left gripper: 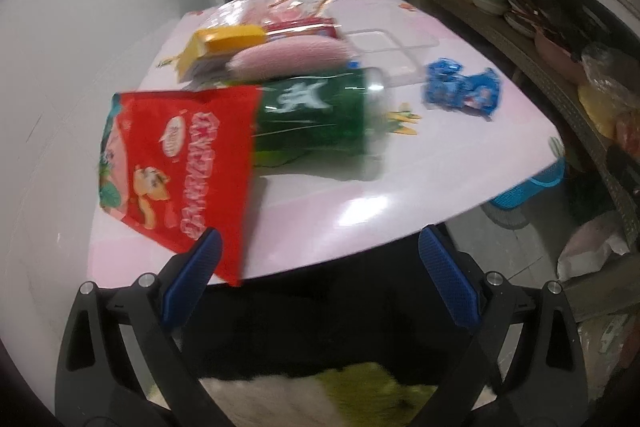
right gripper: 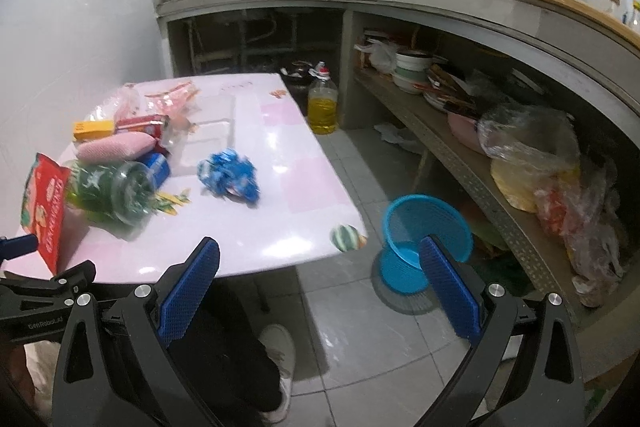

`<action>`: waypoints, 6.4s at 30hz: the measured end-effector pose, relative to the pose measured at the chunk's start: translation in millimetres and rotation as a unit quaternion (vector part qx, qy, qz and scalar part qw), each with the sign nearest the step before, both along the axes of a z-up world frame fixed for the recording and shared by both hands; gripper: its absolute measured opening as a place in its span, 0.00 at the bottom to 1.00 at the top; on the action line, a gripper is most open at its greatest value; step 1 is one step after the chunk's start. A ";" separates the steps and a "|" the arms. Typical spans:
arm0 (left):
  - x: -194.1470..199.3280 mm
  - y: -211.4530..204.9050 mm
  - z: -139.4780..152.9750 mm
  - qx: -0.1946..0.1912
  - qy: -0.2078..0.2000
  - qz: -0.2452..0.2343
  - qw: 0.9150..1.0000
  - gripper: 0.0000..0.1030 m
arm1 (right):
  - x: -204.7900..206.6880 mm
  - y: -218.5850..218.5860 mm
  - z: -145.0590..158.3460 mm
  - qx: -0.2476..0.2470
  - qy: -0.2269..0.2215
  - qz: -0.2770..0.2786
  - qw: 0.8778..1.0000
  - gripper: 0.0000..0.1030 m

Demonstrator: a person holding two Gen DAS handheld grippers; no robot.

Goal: Collect trash
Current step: 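Grasp the red snack bag with the left gripper, then lift the red snack bag with the left gripper while the right gripper grasps a clear plastic bag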

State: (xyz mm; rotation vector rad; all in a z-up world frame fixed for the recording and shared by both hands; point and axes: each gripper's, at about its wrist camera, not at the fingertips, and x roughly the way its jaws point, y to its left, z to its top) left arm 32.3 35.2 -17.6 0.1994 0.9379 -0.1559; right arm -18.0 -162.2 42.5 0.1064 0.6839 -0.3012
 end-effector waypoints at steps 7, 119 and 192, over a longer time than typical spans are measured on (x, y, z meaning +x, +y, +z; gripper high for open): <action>7.5 84.7 0.1 -0.010 -0.031 0.019 0.999 0.92 | 22.3 27.2 10.3 0.013 -0.025 0.047 0.999 0.94; 29.7 192.3 -44.5 -0.289 0.086 0.062 0.951 0.03 | 134.6 189.0 -42.1 0.148 0.104 0.399 0.899 0.23; -14.7 207.4 24.5 -0.240 -0.084 0.021 0.967 0.00 | 380.0 90.7 75.1 0.375 0.073 0.336 0.861 0.06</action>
